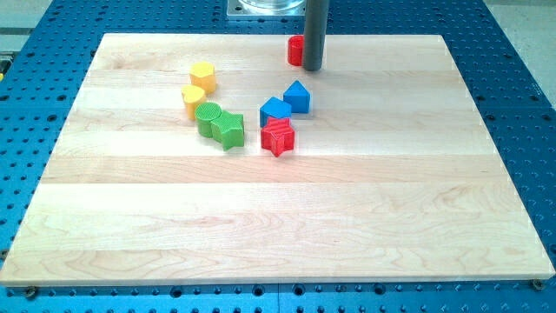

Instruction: Move the red circle close to the hexagon

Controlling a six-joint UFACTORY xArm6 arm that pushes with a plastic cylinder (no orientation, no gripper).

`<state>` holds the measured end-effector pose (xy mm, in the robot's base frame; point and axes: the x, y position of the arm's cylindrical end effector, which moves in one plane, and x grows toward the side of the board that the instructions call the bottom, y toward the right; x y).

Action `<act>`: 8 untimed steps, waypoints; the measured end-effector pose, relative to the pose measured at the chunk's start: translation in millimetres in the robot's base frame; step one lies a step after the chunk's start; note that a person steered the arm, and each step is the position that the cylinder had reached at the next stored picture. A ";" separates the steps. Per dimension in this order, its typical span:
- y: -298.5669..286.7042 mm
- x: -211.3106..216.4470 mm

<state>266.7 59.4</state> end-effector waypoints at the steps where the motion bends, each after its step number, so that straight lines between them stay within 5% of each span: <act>1: 34.7 -6.7; 2: 64.1 -37.8; 3: 25.2 -62.4; 4: -35.2 -48.9; 8: -49.5 3.4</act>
<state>270.0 10.0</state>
